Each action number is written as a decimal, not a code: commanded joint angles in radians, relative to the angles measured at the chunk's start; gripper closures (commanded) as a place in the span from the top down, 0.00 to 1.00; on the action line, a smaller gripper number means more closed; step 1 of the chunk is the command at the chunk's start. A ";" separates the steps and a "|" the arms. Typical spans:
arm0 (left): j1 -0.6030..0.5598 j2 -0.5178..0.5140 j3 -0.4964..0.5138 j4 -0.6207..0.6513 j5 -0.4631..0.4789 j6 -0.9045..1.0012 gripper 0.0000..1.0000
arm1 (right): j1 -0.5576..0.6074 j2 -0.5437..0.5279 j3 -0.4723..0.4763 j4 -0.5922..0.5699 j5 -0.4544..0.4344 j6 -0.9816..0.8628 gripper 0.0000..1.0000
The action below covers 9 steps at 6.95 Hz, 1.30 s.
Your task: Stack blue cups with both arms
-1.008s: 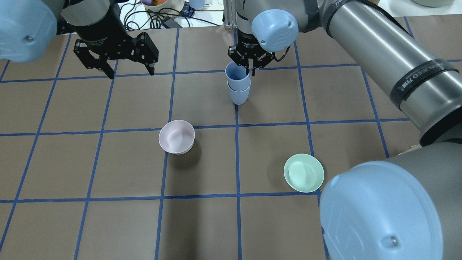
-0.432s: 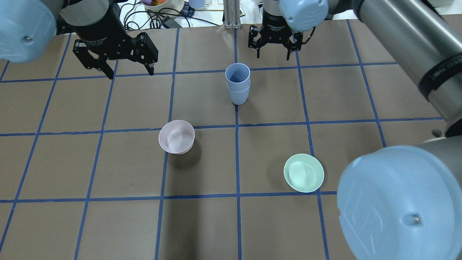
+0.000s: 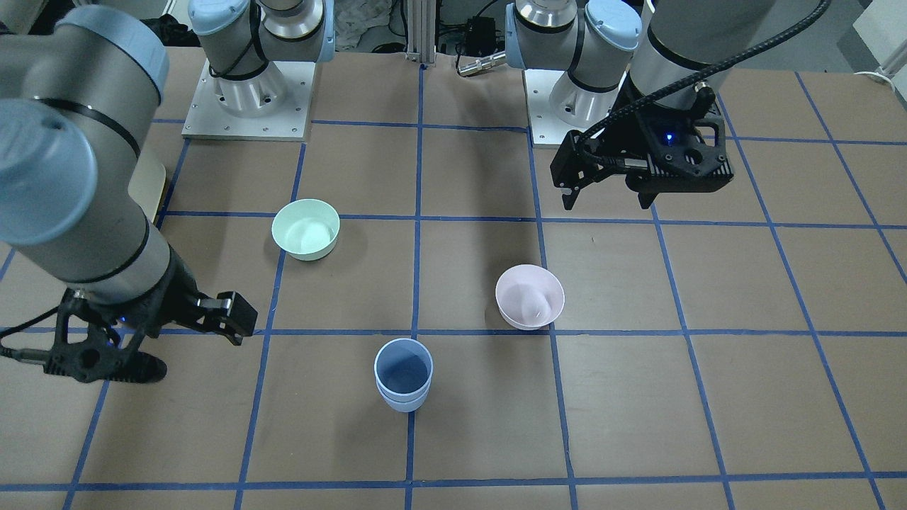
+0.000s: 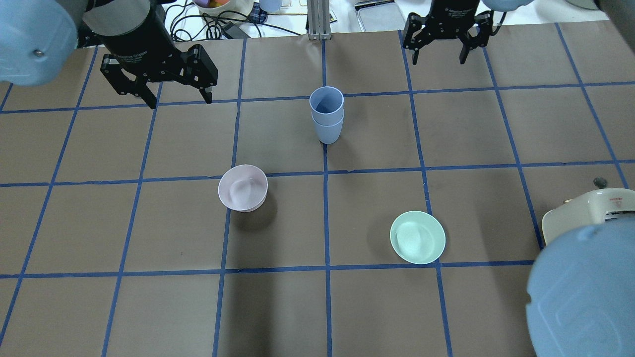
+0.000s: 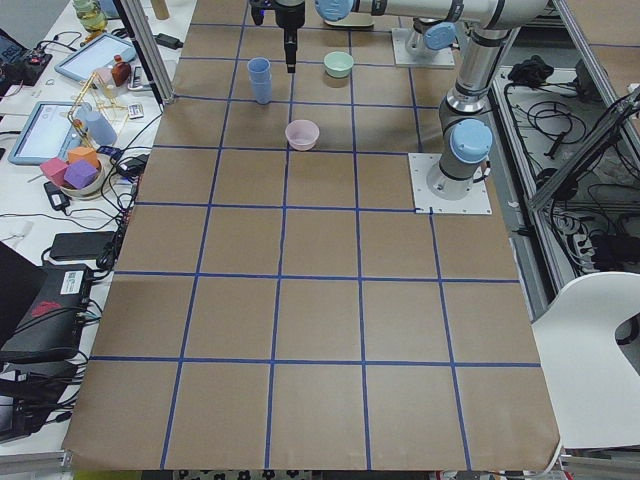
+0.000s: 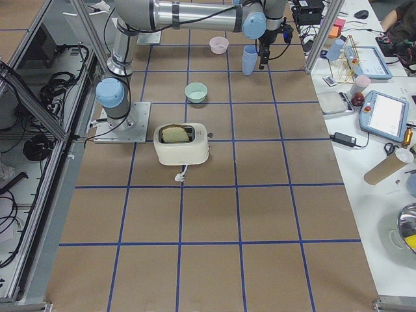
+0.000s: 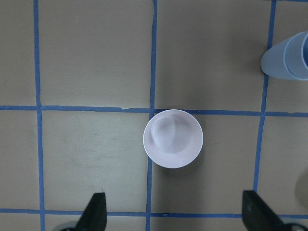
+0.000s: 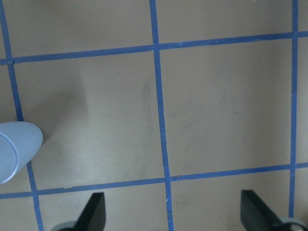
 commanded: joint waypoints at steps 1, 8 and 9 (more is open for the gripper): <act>0.000 0.000 0.000 0.001 0.000 0.000 1.00 | -0.013 -0.215 0.177 0.002 0.002 -0.017 1.00; 0.002 0.003 0.000 0.002 -0.006 -0.001 1.00 | -0.013 -0.318 0.194 0.053 0.008 -0.019 1.00; 0.000 0.003 0.000 0.001 0.000 -0.002 1.00 | -0.016 -0.319 0.196 0.055 -0.004 -0.019 1.00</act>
